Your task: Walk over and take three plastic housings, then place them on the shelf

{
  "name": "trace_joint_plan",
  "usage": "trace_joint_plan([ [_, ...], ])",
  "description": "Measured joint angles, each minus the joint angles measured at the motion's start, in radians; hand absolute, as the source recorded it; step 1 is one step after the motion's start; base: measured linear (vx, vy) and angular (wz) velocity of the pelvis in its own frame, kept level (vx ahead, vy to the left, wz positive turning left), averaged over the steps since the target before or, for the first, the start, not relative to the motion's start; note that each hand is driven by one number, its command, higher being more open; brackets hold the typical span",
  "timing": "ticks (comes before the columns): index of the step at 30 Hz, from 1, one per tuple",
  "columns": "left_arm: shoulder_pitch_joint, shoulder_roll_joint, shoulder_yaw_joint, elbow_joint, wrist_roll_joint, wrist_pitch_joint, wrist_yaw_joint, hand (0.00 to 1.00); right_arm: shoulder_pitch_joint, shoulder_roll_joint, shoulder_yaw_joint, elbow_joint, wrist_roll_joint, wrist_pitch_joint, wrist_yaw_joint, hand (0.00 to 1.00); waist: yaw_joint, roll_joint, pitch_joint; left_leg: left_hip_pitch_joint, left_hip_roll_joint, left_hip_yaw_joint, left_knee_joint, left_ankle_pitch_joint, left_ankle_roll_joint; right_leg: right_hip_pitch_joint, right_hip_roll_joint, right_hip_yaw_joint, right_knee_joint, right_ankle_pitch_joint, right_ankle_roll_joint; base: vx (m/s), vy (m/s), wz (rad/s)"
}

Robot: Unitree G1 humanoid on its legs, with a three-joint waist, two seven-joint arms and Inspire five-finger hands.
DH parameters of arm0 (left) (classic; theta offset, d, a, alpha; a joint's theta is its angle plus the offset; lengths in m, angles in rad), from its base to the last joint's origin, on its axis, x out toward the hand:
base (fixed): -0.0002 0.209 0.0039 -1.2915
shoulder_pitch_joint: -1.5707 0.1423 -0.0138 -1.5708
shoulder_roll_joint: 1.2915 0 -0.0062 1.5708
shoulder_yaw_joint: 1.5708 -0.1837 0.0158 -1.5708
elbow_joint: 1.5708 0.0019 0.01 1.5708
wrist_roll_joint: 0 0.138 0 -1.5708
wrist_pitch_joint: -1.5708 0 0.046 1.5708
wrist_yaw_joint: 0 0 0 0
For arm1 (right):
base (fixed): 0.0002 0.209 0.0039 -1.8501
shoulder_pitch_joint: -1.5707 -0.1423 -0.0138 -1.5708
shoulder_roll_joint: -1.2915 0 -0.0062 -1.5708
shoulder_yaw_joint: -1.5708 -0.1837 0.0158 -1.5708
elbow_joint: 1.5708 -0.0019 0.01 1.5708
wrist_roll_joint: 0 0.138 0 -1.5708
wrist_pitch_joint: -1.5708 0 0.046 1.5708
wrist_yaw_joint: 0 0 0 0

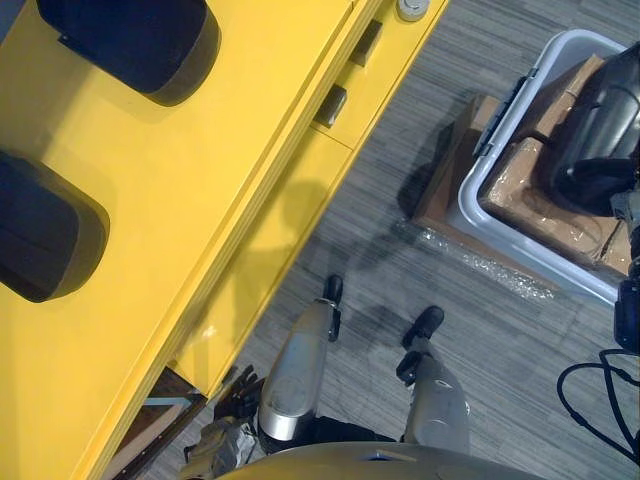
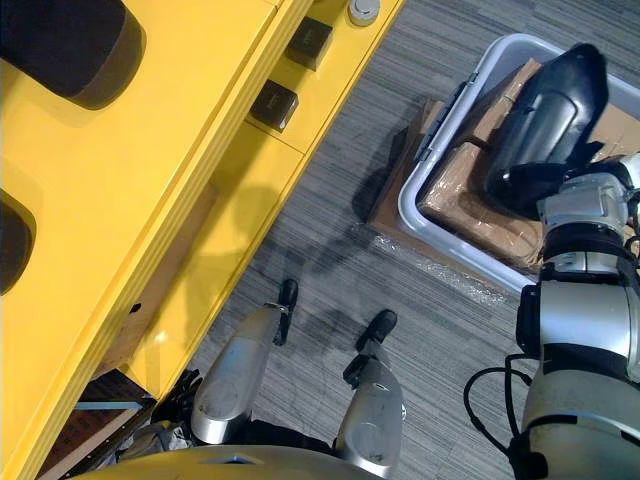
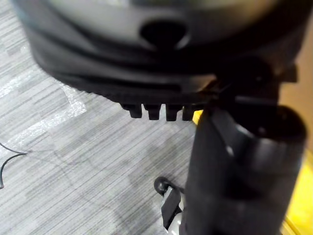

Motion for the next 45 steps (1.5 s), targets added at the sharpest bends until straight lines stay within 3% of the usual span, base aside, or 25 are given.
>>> trace_joint_plan([
  [6,-0.001,0.001,0.000,-0.034,0.060,-0.024,0.046,1.00,0.007,0.024,-0.099,0.007,0.000,-0.014,0.035,0.00,-0.007,0.003,-0.002,0.005,0.003,-0.001,-0.004,0.007,-0.001,-0.001,-0.001,-0.005,0.014,-0.004,-0.005,-0.05,0.001,0.01],
  [13,-0.029,0.013,0.019,-0.116,0.044,-0.021,0.087,1.00,0.135,0.079,-0.139,-0.044,-0.039,-0.109,0.025,0.00,-0.023,-0.008,-0.004,0.045,0.017,0.011,-0.013,0.008,-0.002,0.035,0.007,-0.005,0.010,-0.007,-0.010,-0.05,0.006,-0.04],
  [15,-0.028,0.016,0.041,-0.139,0.043,-0.021,0.087,1.00,0.194,0.103,-0.142,-0.074,-0.039,-0.141,0.023,0.00,-0.032,-0.026,-0.005,0.076,0.018,0.023,-0.030,0.011,-0.004,0.056,0.008,0.005,-0.002,-0.006,-0.009,0.00,0.002,-0.15],
  [20,-0.015,0.056,0.095,-0.223,0.040,-0.018,0.080,1.00,0.368,0.149,-0.130,-0.187,-0.039,-0.179,0.017,0.00,-0.063,-0.116,-0.012,0.151,0.031,0.045,-0.092,0.021,-0.018,0.100,0.027,0.026,-0.040,-0.004,-0.008,0.03,-0.027,-0.14],
  [24,0.019,0.058,0.107,-0.287,0.040,-0.014,0.059,1.00,0.471,0.153,-0.130,-0.295,-0.040,-0.184,-0.001,0.00,-0.093,-0.144,-0.021,0.210,0.033,0.067,-0.132,0.023,-0.021,0.128,0.029,0.049,-0.044,-0.005,-0.010,0.05,-0.003,-0.16],
  [30,0.050,0.056,0.116,-0.316,0.070,0.006,0.048,1.00,0.655,0.228,-0.132,-0.487,-0.080,-0.199,-0.077,0.00,-0.143,-0.194,-0.092,0.265,0.031,0.082,-0.189,0.032,-0.035,0.162,0.040,0.058,-0.082,-0.003,-0.013,0.04,-0.003,-0.08],
  [34,0.052,0.053,0.116,-0.346,0.101,0.004,0.106,1.00,0.738,0.284,-0.134,-0.632,-0.122,-0.236,-0.144,0.00,-0.165,-0.202,-0.126,0.286,0.031,0.095,-0.204,0.037,-0.037,0.180,0.043,0.068,-0.110,0.010,-0.016,-0.01,0.004,-0.10],
  [38,0.049,0.050,0.114,-0.398,0.135,-0.030,0.158,1.00,0.756,0.341,-0.133,-0.644,-0.156,-0.269,-0.195,0.00,-0.174,-0.203,-0.139,0.294,0.031,0.104,-0.202,0.037,-0.037,0.185,0.042,0.076,-0.113,0.014,-0.019,-0.07,0.016,-0.08],
  [45,-0.002,0.058,0.039,-0.495,0.112,-0.035,0.147,1.00,0.728,0.355,-0.132,-0.634,-0.156,-0.270,-0.248,0.00,-0.172,-0.203,-0.139,0.257,0.031,0.125,-0.186,0.037,-0.033,0.149,0.042,0.091,-0.121,0.022,-0.031,-0.06,0.015,-0.08],
])
